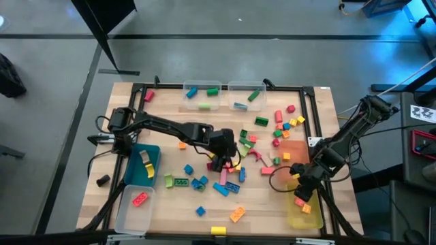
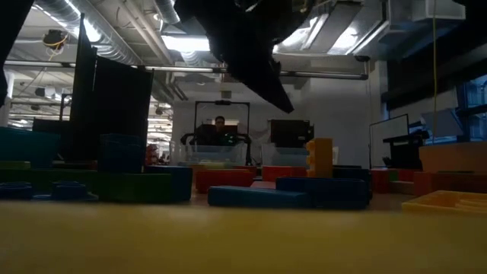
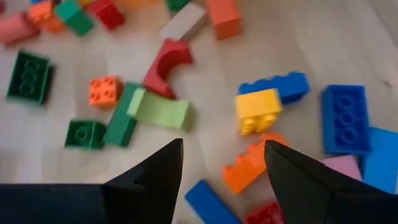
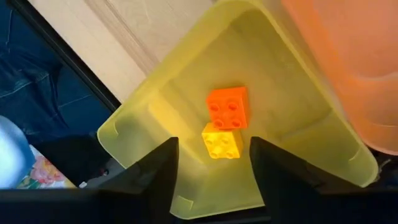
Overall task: Sort blocks by size
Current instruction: Put the yellow block into the bottom left transparent bin
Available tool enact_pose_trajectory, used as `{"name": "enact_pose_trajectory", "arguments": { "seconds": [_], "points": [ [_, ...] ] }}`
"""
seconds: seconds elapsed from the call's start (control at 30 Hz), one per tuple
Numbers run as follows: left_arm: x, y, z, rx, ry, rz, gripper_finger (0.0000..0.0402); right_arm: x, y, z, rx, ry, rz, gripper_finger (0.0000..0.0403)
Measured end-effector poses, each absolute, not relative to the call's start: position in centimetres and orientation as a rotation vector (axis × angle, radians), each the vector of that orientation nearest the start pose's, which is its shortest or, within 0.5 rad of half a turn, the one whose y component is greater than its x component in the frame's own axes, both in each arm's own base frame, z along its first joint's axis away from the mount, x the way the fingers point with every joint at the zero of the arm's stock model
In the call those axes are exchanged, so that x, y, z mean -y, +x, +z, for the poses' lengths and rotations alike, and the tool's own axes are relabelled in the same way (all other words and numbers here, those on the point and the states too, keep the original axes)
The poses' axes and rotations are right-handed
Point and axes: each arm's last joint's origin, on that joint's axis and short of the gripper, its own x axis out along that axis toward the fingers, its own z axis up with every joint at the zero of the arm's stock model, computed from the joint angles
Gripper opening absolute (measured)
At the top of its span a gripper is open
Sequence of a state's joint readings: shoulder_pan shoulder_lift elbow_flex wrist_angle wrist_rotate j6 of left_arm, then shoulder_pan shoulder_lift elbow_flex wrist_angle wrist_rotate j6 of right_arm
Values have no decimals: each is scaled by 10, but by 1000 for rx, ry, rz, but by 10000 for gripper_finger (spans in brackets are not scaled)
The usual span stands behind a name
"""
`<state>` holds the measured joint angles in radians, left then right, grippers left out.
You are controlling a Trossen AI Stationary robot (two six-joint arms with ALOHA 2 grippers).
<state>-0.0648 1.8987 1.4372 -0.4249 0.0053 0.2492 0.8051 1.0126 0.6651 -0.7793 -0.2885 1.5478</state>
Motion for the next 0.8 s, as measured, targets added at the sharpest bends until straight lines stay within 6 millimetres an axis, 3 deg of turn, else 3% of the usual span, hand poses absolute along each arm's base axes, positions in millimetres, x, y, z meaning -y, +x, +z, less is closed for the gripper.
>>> {"name": "enact_pose_trajectory", "arguments": {
  "seconds": [0.37, 0.8],
  "points": [
    [60, 412, 222, -823, 232, -219, 210, -134, 119, 218, -1490, 957, -14, 195],
    [97, 403, 221, -842, 236, -249, 210, -140, 130, 226, -1237, 853, 132, 182]
  ]
}}
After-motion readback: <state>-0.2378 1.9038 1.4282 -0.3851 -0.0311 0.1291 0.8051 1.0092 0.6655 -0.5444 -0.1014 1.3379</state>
